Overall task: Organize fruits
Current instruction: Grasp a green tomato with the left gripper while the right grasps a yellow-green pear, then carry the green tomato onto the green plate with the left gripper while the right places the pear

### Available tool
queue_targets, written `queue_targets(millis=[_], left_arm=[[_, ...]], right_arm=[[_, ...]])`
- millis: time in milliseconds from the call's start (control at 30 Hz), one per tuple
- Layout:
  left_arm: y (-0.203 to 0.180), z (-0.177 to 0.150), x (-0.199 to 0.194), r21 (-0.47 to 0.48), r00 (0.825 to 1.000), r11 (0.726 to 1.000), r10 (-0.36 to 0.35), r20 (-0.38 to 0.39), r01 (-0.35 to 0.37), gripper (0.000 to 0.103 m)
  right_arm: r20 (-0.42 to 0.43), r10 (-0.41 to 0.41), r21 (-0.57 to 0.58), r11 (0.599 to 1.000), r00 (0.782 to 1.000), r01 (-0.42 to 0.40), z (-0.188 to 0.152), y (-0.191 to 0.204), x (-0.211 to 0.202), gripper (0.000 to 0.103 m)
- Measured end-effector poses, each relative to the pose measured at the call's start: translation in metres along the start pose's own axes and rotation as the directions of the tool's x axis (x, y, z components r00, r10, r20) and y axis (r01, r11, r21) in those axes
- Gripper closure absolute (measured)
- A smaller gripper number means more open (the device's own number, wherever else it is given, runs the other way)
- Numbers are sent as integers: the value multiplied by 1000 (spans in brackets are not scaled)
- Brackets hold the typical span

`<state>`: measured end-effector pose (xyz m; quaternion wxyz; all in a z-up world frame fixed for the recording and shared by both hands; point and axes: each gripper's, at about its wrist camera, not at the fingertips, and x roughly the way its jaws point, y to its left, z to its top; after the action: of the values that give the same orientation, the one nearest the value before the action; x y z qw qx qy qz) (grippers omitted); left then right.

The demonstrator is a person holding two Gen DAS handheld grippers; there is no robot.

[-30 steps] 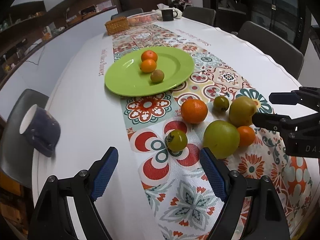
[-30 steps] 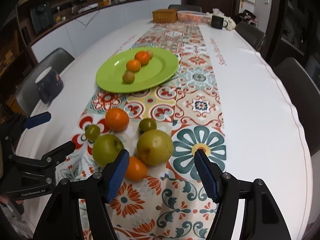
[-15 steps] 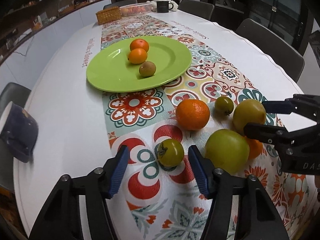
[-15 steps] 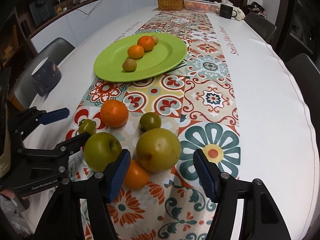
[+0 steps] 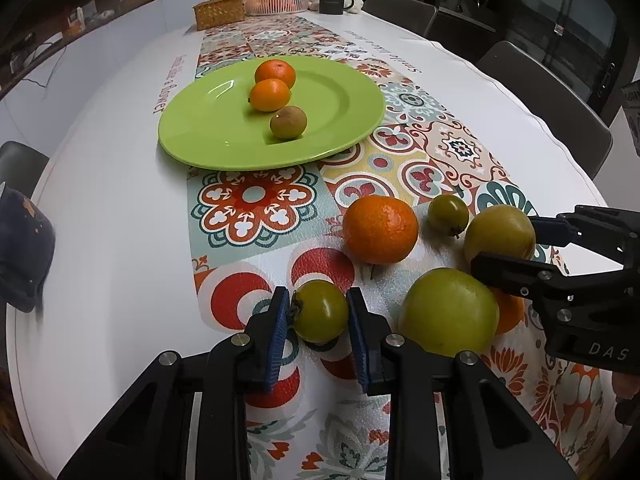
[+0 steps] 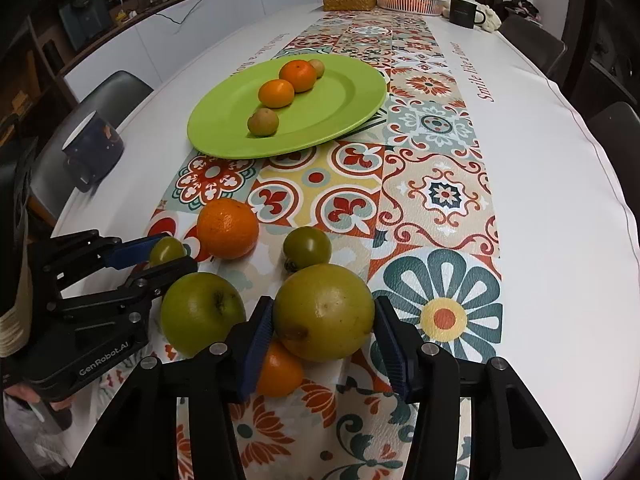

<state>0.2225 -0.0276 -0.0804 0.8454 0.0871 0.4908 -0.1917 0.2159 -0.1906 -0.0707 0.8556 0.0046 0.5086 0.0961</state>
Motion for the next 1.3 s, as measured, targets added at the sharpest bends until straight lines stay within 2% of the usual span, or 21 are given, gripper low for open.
queue_targets(millis=[367,700,1067,1300], left_arm=[[-4,1,-25,-29,999,999,28,41,-27,74],[-12,8,-62,-50,991,998,52,120,-47,75],[-3,46,-93,-87,971,993,98,216,-81,75],[12,75,-87,-109,966,989,121,230,-98,75]], right_arm=[[31,6,6,1000,999,-6,-3,-2,-6,53],[125,16,-6,1000,992,-15,4,-2,-39,53],[257,39,-50,998,966,-27,45,3,-77,53],[296,52,-69,997,954,-33,84,5,-77,53]])
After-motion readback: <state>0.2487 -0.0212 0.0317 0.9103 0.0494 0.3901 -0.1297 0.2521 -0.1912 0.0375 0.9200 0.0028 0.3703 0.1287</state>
